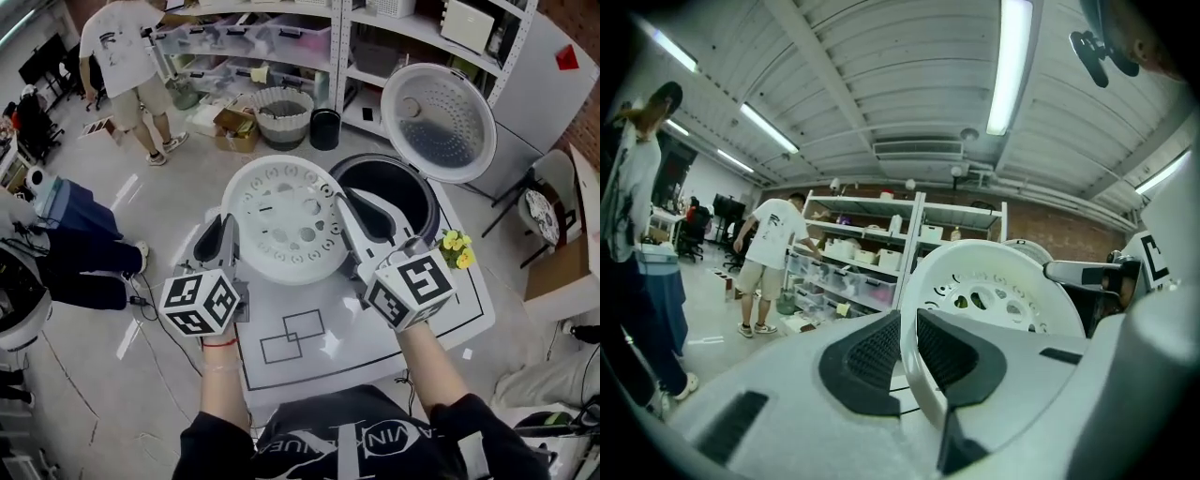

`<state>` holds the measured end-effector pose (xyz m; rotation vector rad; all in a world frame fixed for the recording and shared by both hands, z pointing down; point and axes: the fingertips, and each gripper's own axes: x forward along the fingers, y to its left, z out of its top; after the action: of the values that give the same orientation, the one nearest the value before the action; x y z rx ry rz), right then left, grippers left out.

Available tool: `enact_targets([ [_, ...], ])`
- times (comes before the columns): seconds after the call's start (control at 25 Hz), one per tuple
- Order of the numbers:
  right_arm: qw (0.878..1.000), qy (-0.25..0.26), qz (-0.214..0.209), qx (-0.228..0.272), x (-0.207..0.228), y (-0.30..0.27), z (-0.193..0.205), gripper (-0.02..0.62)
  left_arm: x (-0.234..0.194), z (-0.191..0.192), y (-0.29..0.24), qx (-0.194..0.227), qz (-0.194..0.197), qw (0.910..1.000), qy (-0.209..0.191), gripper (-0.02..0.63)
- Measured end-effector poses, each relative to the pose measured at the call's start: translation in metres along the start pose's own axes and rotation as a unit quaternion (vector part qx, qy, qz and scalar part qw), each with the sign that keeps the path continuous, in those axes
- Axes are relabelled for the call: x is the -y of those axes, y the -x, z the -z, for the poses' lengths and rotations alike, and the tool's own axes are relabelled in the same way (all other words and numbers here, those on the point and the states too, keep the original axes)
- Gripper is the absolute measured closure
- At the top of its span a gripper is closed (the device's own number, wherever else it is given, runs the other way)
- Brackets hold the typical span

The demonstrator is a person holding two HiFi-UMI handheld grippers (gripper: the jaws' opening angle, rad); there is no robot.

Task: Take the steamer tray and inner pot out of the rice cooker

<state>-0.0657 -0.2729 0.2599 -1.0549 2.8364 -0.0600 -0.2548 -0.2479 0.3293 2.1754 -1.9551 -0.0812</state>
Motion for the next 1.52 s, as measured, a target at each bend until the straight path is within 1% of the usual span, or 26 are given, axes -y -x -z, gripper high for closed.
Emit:
enact_targets([
  [0.32, 0.998, -0.016, -0.03, -0.048, -0.047, -0.021, 0.047, 0.561, -0.054, 0.029, 0.038, -0.023, -0.06, 0.9978, 0.014, 0.554],
  [0.52, 0.996, -0.028, -0.045, -0.076, -0.067, -0.027, 0.078, 0.562, -0.077, 0.05, 0.058, -0.039, -0.086, 0.9951, 0.027, 0.554],
  [0.68, 0.993, -0.047, -0.046, -0.099, -0.079, -0.031, 0.102, 0.563, -0.092, 0.07, 0.071, -0.062, -0.103, 0.9922, 0.034, 0.554],
  [0.84, 0.988, -0.071, -0.045, -0.127, -0.087, -0.033, 0.137, 0.563, -0.106, 0.1, 0.08, -0.091, -0.118, 0.9878, 0.045, 0.554],
  [1.24, 0.976, -0.1, -0.022, -0.191, -0.086, -0.041, 0.221, 0.561, -0.134, 0.166, 0.079, -0.147, -0.138, 0.9773, 0.066, 0.553],
  [1.52, 0.964, -0.133, 0.004, -0.23, -0.063, -0.054, 0.267, 0.558, -0.142, 0.186, 0.057, -0.172, -0.144, 0.972, 0.069, 0.552],
])
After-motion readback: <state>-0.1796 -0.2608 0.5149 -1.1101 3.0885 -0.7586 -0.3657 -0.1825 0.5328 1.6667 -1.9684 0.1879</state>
